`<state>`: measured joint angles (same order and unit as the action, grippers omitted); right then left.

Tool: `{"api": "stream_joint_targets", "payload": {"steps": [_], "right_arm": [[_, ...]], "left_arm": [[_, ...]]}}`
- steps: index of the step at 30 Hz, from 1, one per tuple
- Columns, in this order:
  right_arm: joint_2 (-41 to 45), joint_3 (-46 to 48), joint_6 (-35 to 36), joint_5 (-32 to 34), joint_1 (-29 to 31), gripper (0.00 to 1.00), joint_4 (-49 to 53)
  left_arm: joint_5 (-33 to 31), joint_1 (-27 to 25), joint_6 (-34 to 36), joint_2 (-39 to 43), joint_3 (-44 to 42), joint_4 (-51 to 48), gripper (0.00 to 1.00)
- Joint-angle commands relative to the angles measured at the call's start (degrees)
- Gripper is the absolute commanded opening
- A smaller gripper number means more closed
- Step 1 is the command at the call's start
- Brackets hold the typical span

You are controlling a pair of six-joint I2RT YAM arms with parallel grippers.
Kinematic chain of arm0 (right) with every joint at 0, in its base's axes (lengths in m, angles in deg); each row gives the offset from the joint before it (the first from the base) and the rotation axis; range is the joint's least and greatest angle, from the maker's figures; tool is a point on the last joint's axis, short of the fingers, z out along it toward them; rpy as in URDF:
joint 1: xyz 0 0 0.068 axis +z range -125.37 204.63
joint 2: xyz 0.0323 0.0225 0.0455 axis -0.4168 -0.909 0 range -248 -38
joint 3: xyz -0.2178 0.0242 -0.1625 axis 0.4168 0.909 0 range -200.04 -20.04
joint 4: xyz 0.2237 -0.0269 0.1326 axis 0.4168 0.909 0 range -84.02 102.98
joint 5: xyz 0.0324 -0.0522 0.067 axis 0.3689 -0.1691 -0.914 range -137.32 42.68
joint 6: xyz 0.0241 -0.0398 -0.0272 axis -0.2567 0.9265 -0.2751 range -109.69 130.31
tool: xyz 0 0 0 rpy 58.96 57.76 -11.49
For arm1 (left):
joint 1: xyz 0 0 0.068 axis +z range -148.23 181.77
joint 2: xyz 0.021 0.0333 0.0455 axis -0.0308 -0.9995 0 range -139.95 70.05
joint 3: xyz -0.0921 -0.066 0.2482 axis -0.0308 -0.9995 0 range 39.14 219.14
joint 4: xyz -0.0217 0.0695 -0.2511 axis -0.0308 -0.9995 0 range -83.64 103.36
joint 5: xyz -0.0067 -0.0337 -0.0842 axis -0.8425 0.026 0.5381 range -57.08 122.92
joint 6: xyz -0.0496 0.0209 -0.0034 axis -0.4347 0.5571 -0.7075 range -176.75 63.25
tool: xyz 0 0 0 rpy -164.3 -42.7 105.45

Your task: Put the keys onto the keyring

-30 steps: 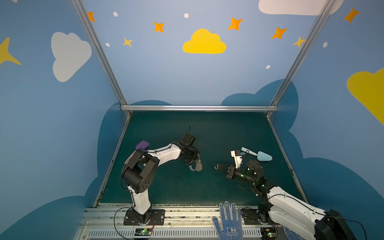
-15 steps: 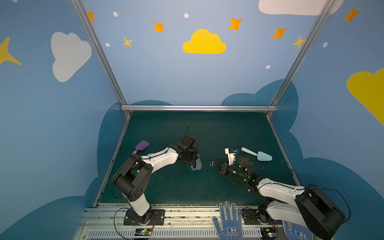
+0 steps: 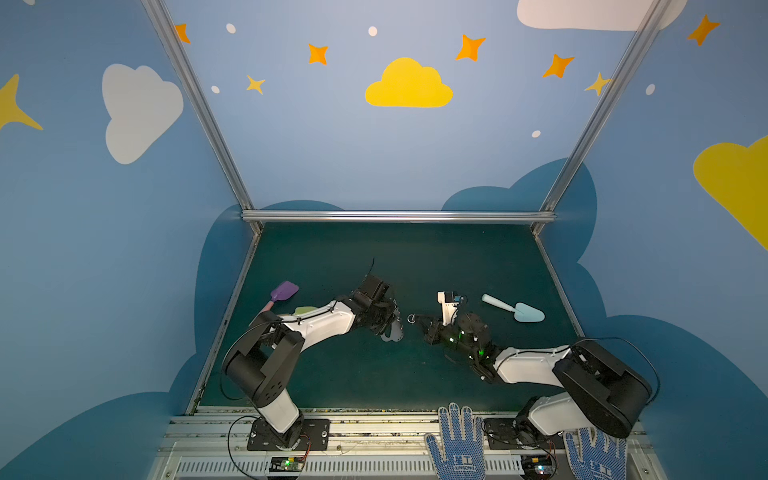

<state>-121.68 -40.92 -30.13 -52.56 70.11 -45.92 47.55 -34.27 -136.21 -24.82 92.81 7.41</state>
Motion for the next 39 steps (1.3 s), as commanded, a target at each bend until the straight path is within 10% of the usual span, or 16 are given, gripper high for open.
{"api": "stream_joint_targets", "payload": {"steps": [1, 39], "right_arm": [[-2.39, -1.69, 0.12, 2.12, 1.52, 0.0, -3.15], [-10.45, -3.36, -2.67, 9.74, 3.95, 0.0, -7.4]], "left_arm": [[-0.68, -0.08, -2.61, 2.04, -0.92, 2.82, 0.04], [-1.74, -0.55, -8.0, 4.62, -4.71, 9.56, 0.04]]}}
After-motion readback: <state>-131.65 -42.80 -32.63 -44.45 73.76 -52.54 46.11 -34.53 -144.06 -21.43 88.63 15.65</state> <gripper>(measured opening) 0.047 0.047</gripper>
